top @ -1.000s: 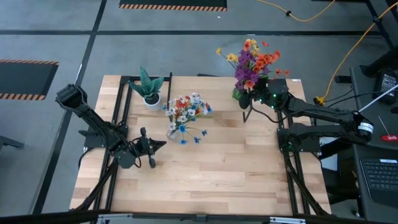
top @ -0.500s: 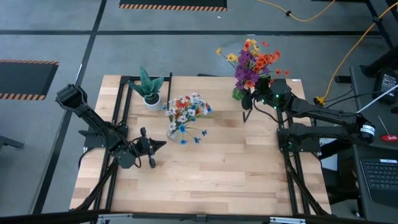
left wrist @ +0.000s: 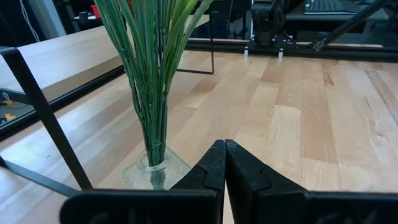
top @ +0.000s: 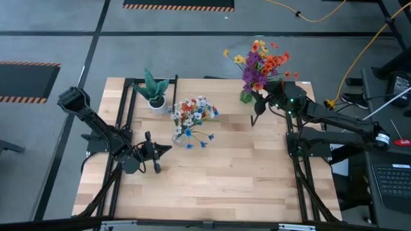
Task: Pick and place flowers into a vace then onto a shelf
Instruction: Put the green flower vase on the shelf, then put the transparent flower vase on the shelf
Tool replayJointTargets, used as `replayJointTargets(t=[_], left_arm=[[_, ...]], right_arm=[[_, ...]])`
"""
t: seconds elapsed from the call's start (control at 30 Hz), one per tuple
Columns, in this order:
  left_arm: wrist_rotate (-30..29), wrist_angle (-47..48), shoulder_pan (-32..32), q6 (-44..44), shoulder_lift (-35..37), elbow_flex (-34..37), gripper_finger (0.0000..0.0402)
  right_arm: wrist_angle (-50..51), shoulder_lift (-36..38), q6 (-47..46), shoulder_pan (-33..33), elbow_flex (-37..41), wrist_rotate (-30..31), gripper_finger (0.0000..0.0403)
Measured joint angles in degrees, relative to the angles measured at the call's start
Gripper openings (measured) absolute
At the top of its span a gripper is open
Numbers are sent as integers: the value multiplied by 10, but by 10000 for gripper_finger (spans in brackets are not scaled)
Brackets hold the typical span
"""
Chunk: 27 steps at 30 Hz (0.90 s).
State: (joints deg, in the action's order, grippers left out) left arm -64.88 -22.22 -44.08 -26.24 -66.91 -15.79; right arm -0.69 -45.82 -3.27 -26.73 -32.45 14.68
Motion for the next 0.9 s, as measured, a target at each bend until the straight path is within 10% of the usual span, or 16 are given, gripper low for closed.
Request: replayJointTargets(t=[0.6,0.9], left_arm=[[-2,0,0,0,0,0,2],[-2,0,0,-2,0,0,2]], right_arm=[[135,130,-39,73,0,-195,244],[143,128,8,219,0,-154,244]])
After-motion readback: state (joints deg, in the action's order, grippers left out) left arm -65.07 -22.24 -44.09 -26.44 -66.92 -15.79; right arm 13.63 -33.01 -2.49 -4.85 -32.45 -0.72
